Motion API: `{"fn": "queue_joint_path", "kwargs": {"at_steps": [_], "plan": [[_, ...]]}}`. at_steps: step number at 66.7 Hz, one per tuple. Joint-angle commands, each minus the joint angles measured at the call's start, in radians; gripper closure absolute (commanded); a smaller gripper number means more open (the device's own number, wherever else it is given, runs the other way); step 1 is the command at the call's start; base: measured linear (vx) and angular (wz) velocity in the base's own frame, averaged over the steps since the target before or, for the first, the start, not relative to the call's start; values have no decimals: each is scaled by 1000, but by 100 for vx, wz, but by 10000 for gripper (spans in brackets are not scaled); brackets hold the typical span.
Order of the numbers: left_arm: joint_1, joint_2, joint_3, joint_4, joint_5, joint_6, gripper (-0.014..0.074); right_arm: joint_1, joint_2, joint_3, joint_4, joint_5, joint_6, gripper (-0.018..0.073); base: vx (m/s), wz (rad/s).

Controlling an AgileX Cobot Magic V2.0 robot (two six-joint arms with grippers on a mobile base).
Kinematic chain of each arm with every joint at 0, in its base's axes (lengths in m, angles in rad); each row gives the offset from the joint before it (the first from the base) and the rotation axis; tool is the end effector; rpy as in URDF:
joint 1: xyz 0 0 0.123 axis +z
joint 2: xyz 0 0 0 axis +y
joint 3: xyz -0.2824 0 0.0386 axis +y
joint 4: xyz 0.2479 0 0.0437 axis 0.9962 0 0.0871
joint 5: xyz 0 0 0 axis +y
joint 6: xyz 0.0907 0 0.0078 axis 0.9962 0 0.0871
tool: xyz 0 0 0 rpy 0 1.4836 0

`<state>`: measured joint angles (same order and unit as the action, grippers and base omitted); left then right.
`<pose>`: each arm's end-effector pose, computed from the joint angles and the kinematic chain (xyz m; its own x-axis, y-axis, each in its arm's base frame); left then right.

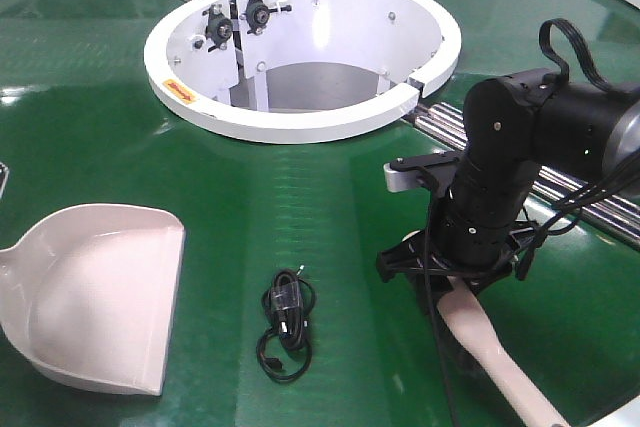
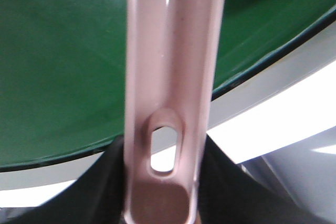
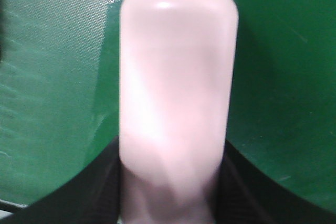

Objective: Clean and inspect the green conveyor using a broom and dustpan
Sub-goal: 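Slide the dustpan with the left gripper up against the black cable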

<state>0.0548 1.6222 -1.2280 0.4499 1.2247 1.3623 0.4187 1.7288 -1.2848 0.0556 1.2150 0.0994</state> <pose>0.3022 0.0539 0.2653 -0.1260 0.9060 0.4041 0.9910 0.0965 0.0926 0.2950 0.1365 0.2379 -0.9553 -0.2956 0.0067 -0.2949 0.9541 0.0517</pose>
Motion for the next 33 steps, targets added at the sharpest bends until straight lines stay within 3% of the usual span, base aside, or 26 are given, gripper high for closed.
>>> {"fn": "queue_joint_path", "kwargs": {"at_steps": [1,17,33], "plan": [[-41,-43,-26,-23,22,-16,621,-4,-49,-27,-1,7,1,564,0,0],[-92,-43,-25,-71,22,-17,621,-4,-49,-27,-1,7,1,564,0,0],[-141,-43,-25,-102,22,-70,621,-4,-49,-27,-1,7,1,564,0,0]]}}
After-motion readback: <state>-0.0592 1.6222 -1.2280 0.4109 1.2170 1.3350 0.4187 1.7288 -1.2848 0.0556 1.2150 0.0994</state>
